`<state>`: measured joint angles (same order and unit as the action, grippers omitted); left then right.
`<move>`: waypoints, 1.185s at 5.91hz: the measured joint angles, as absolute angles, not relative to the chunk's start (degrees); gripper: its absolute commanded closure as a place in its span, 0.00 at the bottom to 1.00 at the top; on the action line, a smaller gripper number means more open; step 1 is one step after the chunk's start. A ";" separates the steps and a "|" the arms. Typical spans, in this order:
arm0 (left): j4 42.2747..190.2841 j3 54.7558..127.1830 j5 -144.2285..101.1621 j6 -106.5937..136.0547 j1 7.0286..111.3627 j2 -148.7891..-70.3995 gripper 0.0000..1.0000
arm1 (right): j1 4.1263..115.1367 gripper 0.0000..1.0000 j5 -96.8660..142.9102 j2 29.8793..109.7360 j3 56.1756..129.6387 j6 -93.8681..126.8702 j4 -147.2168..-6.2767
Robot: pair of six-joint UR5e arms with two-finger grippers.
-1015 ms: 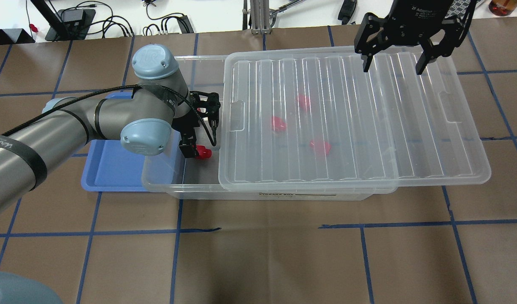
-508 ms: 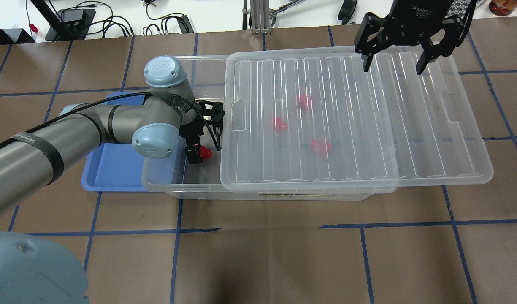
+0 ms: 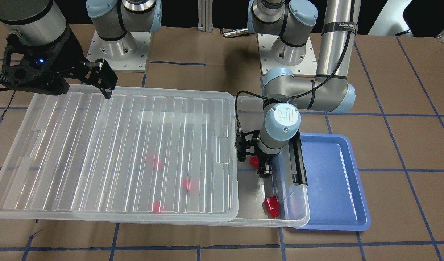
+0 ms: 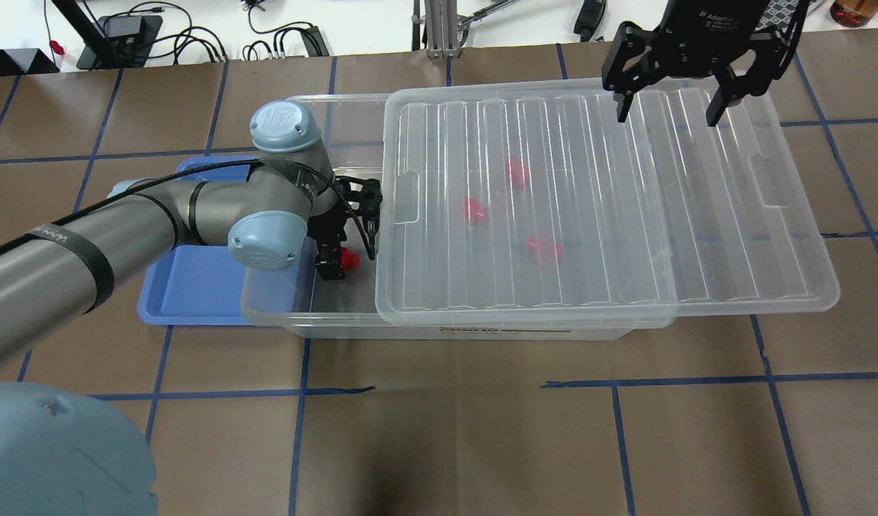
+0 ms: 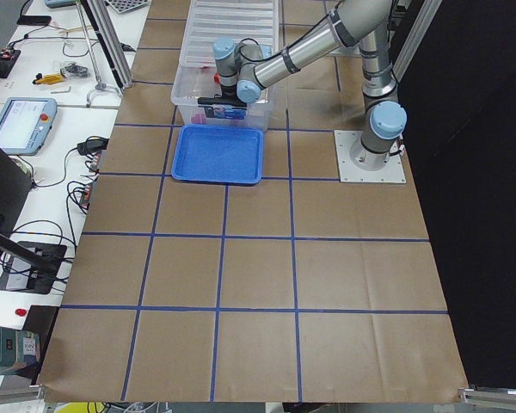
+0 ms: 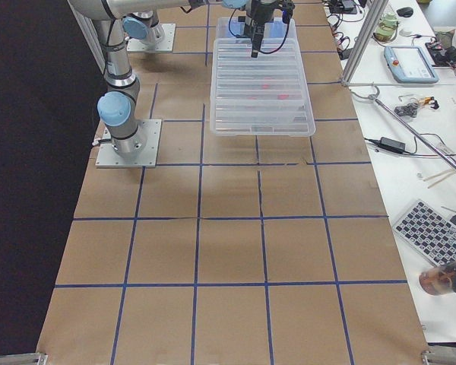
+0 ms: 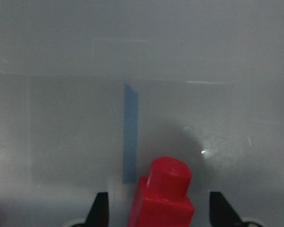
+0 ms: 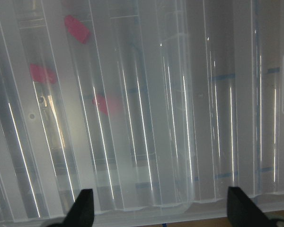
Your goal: Place red block in blue tray from box
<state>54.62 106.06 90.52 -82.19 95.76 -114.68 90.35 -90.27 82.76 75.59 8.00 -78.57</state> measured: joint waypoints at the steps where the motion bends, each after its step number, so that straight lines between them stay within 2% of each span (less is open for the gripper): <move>1: 54.60 105.99 90.50 -82.16 95.76 -114.70 0.93 | 90.35 0.00 -90.27 82.77 75.58 8.00 -78.57; 7: 60.41 102.82 90.47 -81.47 96.03 -109.29 0.96 | 90.35 0.00 -90.35 82.76 75.63 8.00 -78.57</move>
<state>60.41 102.82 90.47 -81.47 96.03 -109.29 90.35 -90.35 82.76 75.63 8.00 -78.57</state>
